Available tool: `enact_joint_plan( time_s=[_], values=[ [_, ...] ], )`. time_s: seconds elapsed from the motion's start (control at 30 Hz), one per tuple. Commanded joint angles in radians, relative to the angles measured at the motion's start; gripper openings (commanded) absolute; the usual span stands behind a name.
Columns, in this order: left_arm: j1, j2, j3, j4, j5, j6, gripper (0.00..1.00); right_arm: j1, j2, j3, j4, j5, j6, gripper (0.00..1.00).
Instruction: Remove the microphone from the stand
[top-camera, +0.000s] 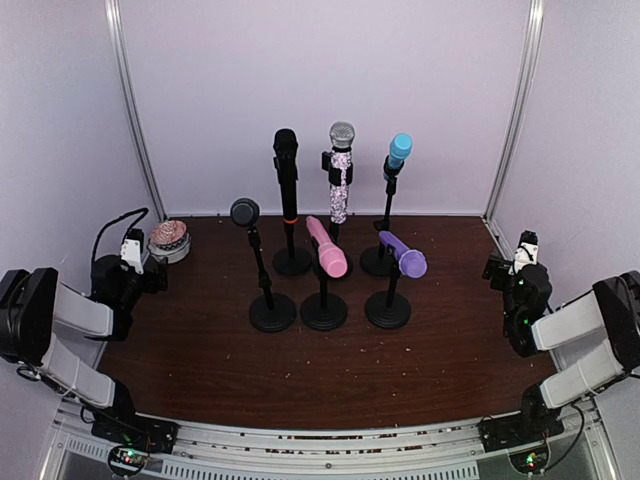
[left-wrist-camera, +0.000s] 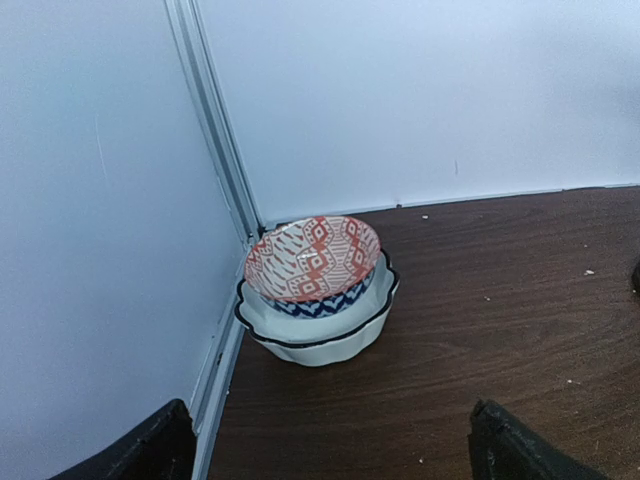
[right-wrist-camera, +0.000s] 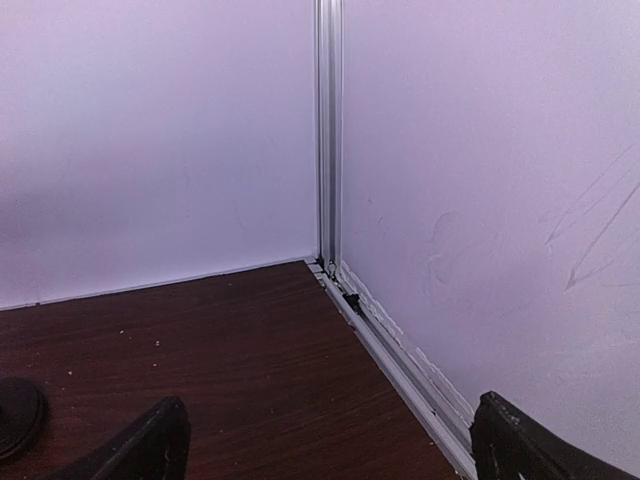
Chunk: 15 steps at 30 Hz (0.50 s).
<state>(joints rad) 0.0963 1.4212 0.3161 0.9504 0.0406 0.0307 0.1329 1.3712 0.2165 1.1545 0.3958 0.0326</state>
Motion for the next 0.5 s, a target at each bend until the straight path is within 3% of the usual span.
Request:
enact_joint_plan(
  time_s=[0.0, 0.4, 0.47],
  values=[
    [-0.005, 0.004, 0.015, 0.058, 0.003, -0.005, 0.98, -0.006, -0.005, 0.009, 0.001, -0.009, 0.007, 1.00],
    [-0.008, 0.001, 0.015, 0.061, 0.005, -0.004, 0.98, 0.003, -0.053, 0.014, -0.042, 0.008, -0.002, 1.00],
    [-0.003, -0.030, 0.040, -0.009, 0.010, -0.009, 0.98, 0.045, -0.118, 0.061, -0.169, 0.181, 0.006, 1.00]
  ],
)
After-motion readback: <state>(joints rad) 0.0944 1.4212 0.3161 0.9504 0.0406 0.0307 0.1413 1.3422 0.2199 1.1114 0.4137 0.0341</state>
